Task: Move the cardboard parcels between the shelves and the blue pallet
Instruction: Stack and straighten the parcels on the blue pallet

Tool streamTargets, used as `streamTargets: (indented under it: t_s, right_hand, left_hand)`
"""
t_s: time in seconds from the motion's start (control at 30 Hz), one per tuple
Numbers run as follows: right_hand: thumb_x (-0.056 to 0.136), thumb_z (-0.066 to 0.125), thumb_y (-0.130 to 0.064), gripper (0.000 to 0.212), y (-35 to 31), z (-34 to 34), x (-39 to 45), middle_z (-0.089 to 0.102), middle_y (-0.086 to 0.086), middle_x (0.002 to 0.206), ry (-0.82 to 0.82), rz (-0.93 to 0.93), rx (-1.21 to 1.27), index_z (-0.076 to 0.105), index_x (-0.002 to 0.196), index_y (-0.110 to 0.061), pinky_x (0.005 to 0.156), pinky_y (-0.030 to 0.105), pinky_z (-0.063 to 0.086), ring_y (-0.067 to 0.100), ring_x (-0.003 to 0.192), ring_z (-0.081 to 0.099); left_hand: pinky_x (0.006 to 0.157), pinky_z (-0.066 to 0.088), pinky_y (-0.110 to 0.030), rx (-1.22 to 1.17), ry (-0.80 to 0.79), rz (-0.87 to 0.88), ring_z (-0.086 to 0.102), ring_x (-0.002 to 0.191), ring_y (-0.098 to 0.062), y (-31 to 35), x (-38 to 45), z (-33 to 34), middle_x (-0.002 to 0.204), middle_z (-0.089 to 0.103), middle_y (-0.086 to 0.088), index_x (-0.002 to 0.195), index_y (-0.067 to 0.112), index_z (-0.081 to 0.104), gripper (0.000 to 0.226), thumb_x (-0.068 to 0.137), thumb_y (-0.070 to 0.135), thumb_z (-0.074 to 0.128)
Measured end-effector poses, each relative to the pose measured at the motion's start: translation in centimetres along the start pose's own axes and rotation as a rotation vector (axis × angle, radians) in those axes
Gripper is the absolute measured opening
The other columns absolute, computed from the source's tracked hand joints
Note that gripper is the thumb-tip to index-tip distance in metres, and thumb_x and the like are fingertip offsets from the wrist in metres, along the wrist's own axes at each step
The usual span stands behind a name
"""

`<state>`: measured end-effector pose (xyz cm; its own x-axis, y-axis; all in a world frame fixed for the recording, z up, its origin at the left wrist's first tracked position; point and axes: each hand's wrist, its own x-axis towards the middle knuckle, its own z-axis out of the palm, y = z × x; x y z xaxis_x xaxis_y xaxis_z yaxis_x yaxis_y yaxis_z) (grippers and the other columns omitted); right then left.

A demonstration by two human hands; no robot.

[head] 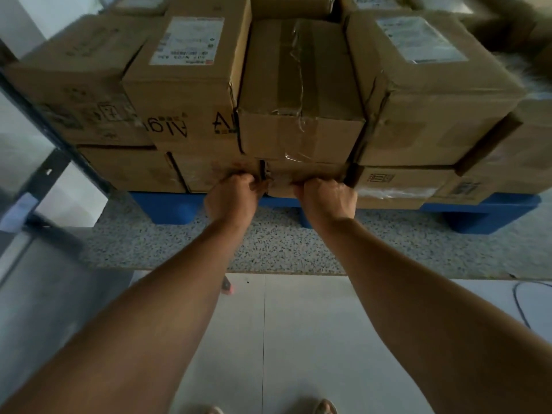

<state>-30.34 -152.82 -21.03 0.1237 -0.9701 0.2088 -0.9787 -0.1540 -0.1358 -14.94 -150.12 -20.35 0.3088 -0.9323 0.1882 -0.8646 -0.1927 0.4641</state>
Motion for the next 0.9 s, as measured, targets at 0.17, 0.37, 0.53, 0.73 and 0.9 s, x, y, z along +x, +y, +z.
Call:
streamTargets:
  t_s: [0.17, 0.37, 0.53, 0.73, 0.9]
  right_hand:
    - [0.098, 0.043, -0.041, 0.042, 0.3, -0.1, -0.2, 0.071, 0.006, 0.078, -0.045, -0.018, 0.019, 0.071, 0.079, -0.016, 0.060, 0.029, 0.035, 0.025, 0.071, 0.067]
    - [0.095, 0.045, -0.048, 0.041, 2.5, -1.3, -3.3, 0.071, 0.006, 0.081, -0.058, -0.068, 0.022, 0.070, 0.083, -0.017, 0.058, 0.028, 0.032, 0.025, 0.069, 0.064]
    - [0.093, 0.046, -0.051, 0.039, 7.4, -3.7, -5.1, 0.071, 0.006, 0.093, -0.012, 0.034, 0.003, 0.069, 0.095, -0.020, 0.061, 0.028, 0.034, 0.029, 0.084, 0.066]
    - [0.094, 0.045, -0.049, 0.036, 14.2, -3.8, -7.6, 0.067, 0.006, 0.104, 0.031, 0.223, 0.051, 0.058, 0.105, -0.017, 0.063, 0.031, 0.034, 0.031, 0.090, 0.064]
    - [0.091, 0.049, -0.053, 0.045, 18.1, -3.1, -6.5, 0.063, 0.012, 0.107, 0.037, 0.295, 0.071, 0.050, 0.109, -0.012, 0.061, 0.032, 0.034, 0.034, 0.090, 0.063]
  left_hand:
    - [0.048, 0.023, -0.024, 0.031, -0.020, -0.020, 0.053, 0.065, -0.018, 0.1, -0.5, 0.3, 0.069, 0.059, 0.004, 0.085, 0.021, 0.068, 0.030, 0.091, 0.046, 0.053]
    - [0.056, 0.034, -0.023, -0.106, -0.061, -0.040, 0.060, 0.085, -0.014, 1.9, -3.3, 0.6, 0.100, 0.070, 0.007, 0.102, 0.029, 0.068, 0.024, 0.090, 0.046, 0.055]
    - [0.076, 0.051, -0.032, -0.249, -0.080, 0.002, 0.063, 0.097, -0.017, 4.6, -4.3, 0.6, 0.108, 0.069, 0.006, 0.111, 0.023, 0.064, 0.033, 0.088, 0.046, 0.057]
    - [0.086, 0.051, -0.038, -0.327, -0.213, 0.057, 0.062, 0.104, -0.019, 7.4, -4.9, 2.9, 0.116, 0.066, 0.000, 0.121, 0.019, 0.059, 0.039, 0.089, 0.042, 0.058]
    - [0.087, 0.050, -0.041, -0.323, -0.237, 0.055, 0.062, 0.105, -0.022, 9.8, -5.5, 5.2, 0.117, 0.065, -0.005, 0.124, 0.015, 0.057, 0.043, 0.089, 0.038, 0.060]
